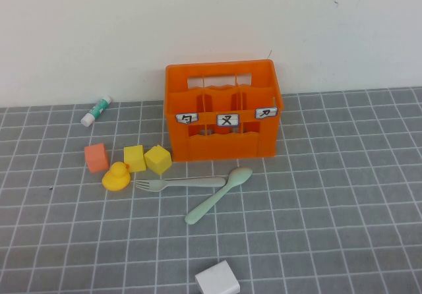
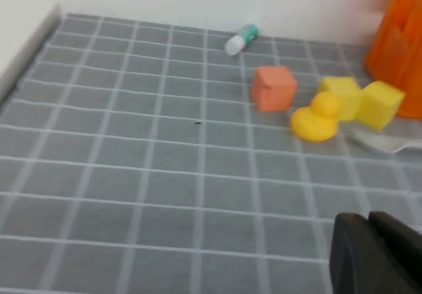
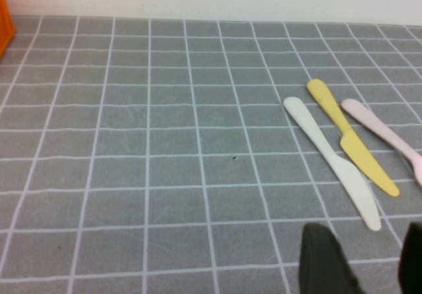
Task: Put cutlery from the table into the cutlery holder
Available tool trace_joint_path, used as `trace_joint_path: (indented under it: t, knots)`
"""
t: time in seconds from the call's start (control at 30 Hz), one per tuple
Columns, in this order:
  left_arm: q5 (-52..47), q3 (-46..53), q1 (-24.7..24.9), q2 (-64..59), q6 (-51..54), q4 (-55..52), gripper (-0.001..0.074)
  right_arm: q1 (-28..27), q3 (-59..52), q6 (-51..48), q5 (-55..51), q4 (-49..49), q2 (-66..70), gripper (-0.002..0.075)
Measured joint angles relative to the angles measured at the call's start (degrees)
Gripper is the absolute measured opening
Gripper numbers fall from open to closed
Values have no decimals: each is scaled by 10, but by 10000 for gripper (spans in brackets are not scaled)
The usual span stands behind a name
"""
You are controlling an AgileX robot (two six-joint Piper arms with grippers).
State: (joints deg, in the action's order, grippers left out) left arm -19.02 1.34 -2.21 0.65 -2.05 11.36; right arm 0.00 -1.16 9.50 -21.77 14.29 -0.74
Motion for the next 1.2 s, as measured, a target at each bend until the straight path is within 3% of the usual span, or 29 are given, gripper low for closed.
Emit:
trace_joint_path:
  t: [0.13,0.3,0.7,0.87,0.97,1.2]
  knots:
    - [29,3,0,0,-23,96,-1,0,0,0,0,0,0,256]
    - [100,3,0,0,-75,329,-1,0,0,0,0,0,0,256]
    - [179,3,0,0,-58,446,-1,0,0,0,0,0,0,256]
    - [175,3,0,0,-33,453,-1,0,0,0,0,0,0,256]
    - [114,-24,0,-3,2,407,-1,0,0,0,0,0,0,256]
    - [-80,-229,0,-152,142,241,-1,0,0,0,0,0,0,256]
